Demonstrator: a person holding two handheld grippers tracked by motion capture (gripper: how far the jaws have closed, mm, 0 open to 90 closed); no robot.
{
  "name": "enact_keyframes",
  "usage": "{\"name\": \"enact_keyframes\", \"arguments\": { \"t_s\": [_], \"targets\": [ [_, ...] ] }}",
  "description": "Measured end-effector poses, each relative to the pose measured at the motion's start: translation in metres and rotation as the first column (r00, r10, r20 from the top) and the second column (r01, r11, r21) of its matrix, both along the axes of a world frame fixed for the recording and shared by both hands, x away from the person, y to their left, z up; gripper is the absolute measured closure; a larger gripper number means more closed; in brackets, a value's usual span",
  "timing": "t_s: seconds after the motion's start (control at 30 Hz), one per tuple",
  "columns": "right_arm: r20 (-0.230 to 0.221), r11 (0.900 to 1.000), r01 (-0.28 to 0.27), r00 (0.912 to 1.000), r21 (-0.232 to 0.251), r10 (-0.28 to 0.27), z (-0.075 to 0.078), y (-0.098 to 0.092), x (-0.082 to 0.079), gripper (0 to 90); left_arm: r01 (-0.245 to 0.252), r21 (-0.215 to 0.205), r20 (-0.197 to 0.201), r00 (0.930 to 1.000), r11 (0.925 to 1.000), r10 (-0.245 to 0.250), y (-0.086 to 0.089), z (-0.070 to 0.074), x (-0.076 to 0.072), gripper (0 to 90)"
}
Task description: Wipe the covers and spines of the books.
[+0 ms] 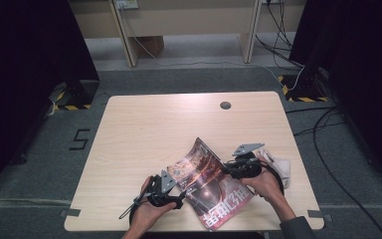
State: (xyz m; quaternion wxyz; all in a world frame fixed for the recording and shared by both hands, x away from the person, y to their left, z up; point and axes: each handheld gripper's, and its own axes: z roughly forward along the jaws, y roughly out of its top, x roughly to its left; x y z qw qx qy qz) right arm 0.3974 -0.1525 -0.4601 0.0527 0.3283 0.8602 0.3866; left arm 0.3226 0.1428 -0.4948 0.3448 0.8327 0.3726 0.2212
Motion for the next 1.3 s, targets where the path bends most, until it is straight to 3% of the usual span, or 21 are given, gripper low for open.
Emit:
{"name": "enact_keyframes", "arguments": {
  "t_s": [0.57, 0.8, 1.03, 1.13, 1.23, 1.3],
  "targets": [
    [0.043, 0.994, -0.105, 0.9937, 0.027, 0.104, 0.016, 0.005, -0.005, 81.2, 0.025, -0.07, 0.048, 0.9986, 0.9973, -0.022, 0.0, 0.004, 0.045, 15.5],
    [0.059, 0.983, -0.179, 0.9826, 0.038, 0.176, 0.022, 0.014, -0.01, 83.1, 0.051, -0.082, 0.062, 0.9971, 0.9953, -0.046, 0.002, 0.004, 0.05, 15.0],
    [0.072, 0.972, -0.23, 0.9712, 0.036, 0.227, 0.024, 0.02, -0.014, 83.3, 0.121, -0.136, 0.07, 0.9912, 0.9833, -0.112, 0.009, 0.004, 0.054, 14.6],
    [0.078, 0.971, -0.239, 0.9685, 0.029, 0.236, 0.024, 0.023, -0.016, 83.4, 0.15, -0.14, 0.083, 0.9867, 0.9787, -0.14, 0.009, 0.003, 0.055, 14.9],
    [0.08, 0.966, -0.255, 0.9643, 0.027, 0.252, 0.023, 0.026, -0.017, 83.4, 0.194, -0.15, 0.08, 0.9798, 0.9695, -0.184, 0.009, 0.001, 0.056, 18.8],
    [0.078, 0.966, -0.258, 0.9638, 0.029, 0.255, 0.022, 0.027, -0.017, 83.4, 0.196, -0.132, 0.076, 0.9793, 0.9716, -0.187, 0.009, 0.0, 0.056, 20.6]
  ]
}}
